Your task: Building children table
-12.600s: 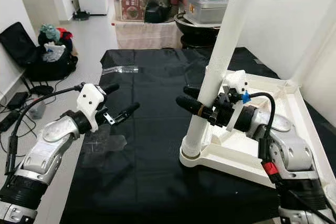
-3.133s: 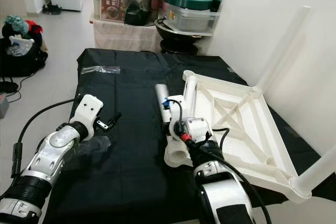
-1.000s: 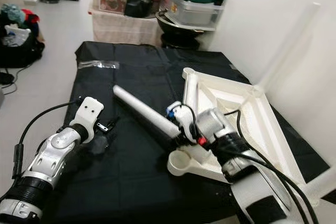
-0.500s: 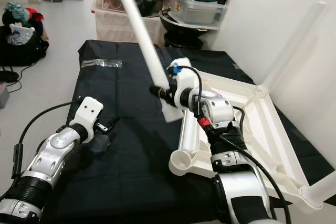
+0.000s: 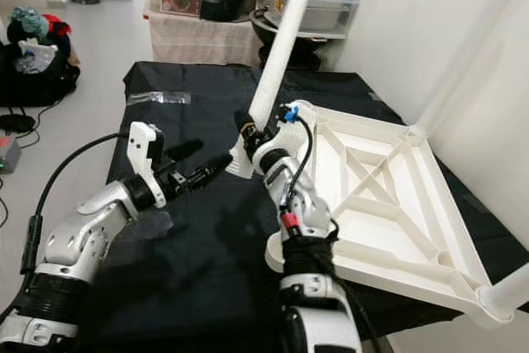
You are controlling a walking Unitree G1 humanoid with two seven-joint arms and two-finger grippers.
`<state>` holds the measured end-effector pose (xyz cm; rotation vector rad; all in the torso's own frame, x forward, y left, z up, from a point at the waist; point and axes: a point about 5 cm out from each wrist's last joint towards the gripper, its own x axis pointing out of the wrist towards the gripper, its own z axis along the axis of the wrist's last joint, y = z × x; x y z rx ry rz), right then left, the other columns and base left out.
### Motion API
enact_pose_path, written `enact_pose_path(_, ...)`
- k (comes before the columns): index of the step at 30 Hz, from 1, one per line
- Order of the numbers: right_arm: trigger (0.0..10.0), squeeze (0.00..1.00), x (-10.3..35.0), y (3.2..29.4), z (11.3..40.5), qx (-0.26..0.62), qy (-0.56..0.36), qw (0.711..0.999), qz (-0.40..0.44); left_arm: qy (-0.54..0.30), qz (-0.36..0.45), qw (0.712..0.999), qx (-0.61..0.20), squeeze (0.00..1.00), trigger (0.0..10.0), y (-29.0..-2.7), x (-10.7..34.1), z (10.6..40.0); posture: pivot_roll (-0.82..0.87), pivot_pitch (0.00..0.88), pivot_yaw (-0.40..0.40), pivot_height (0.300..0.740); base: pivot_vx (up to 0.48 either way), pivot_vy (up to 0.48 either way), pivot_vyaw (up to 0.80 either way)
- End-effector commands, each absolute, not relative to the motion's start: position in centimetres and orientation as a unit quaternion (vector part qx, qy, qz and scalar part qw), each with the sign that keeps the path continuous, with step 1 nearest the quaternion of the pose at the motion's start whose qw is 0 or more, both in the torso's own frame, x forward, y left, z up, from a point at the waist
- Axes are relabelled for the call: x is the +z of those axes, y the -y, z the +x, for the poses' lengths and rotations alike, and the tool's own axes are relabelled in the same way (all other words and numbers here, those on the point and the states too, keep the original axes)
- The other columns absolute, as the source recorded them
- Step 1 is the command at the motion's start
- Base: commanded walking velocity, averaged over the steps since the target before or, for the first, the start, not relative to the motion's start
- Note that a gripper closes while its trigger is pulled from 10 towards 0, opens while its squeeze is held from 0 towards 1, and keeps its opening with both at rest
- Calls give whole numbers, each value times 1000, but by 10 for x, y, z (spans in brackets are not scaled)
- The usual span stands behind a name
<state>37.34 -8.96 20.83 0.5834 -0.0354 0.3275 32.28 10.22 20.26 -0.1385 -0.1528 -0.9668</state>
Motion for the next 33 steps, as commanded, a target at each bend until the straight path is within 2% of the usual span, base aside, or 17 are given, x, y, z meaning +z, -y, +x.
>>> enact_pose_path(1,0,0,200,83,369,152,20,941,302,53,-52,871,-485,0,10000,-100,196,319,19,0,-93,740,0,0,0)
enact_pose_path(5,0,0,210,86,371,150,39,939,308,32,-21,874,-484,0,10000,-104,189,318,20,0,-88,740,0,0,0)
enact_pose_path(12,0,0,227,71,363,206,81,939,263,1,64,886,-459,0,10000,-114,178,324,34,0,-91,740,0,0,0)
enact_pose_path(16,0,0,229,57,352,242,98,936,236,12,52,898,-436,0,10000,-118,187,332,36,0,-88,740,0,0,0)
enact_pose_path(20,0,0,227,47,344,268,109,933,214,27,37,896,-442,0,10000,-115,194,333,30,0,-73,740,0,0,0)
enact_pose_path(27,0,0,218,38,336,284,101,931,205,64,4,894,-444,0,10000,-108,207,335,26,0,-73,740,0,0,0)
enact_pose_path(33,0,0,215,32,331,296,96,929,202,61,5,896,-440,0,10000,-105,203,338,23,0,-73,740,0,0,0)
